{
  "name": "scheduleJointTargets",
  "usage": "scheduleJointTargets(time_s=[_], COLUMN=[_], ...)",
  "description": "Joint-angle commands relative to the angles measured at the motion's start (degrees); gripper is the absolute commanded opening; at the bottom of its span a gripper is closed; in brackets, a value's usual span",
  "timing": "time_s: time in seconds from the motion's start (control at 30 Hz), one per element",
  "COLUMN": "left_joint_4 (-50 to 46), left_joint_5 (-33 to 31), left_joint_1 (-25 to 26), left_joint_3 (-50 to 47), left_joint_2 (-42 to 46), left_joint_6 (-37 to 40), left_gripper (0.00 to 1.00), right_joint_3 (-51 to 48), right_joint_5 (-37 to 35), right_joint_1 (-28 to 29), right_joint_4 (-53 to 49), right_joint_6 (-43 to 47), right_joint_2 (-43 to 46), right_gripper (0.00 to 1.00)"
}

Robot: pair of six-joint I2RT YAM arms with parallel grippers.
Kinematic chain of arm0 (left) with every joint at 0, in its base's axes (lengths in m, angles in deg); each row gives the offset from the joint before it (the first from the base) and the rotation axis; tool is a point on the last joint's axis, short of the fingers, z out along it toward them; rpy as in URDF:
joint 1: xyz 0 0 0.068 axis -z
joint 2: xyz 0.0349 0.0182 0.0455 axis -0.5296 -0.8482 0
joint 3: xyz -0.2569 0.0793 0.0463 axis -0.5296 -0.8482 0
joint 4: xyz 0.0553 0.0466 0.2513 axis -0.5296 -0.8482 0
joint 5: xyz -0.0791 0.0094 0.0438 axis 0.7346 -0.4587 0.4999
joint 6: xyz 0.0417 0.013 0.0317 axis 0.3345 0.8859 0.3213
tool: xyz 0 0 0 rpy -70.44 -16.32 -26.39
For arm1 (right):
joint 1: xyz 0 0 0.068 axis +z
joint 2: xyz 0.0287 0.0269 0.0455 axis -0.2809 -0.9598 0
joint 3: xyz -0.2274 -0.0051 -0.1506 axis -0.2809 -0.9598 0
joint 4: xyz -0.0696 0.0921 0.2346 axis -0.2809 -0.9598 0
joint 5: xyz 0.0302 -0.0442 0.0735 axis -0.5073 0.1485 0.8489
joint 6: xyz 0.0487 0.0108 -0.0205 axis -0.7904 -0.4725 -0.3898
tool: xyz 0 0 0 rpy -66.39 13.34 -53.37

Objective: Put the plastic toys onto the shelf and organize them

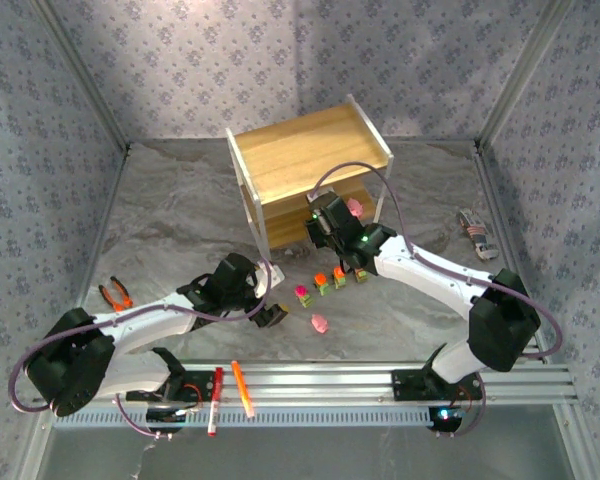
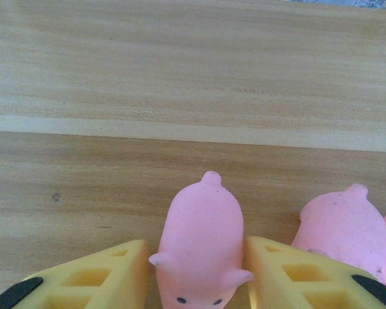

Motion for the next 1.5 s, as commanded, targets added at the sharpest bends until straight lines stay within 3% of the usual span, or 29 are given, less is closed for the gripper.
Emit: scheduleJointTargets(time_s=[0.0, 0.83, 1.17, 1.47], left_joint_4=[1.21, 1.17, 1.14, 1.04], left_joint_5=[0.96, 0.83, 0.75, 0.74], left_joint_1=[-0.30, -0.38, -0.41, -0.37], left_joint_3=[1.82, 1.99, 2.10, 2.19], left_joint_2=[-0.37, -0.55, -0.73, -0.80], left_joint_6=[0.42, 0.39, 0.31, 0.29], left_gripper=[1.00, 1.00, 1.00, 1.00], right_joint_3=[1.13, -8.10, -13.13, -22.44], right_joint_5=[-1.66, -9.51, -14.53, -15.56], right_joint_1=[0.62, 7.36, 15.21, 24.44], right_joint_4=[-1.06, -8.61, -14.88, -16.10], right_joint_6=[0.83, -4.79, -10.36, -15.16], right_joint_2=[2.20, 15.44, 22.32, 30.21], right_gripper=[0.47, 0.49, 0.51, 0.58])
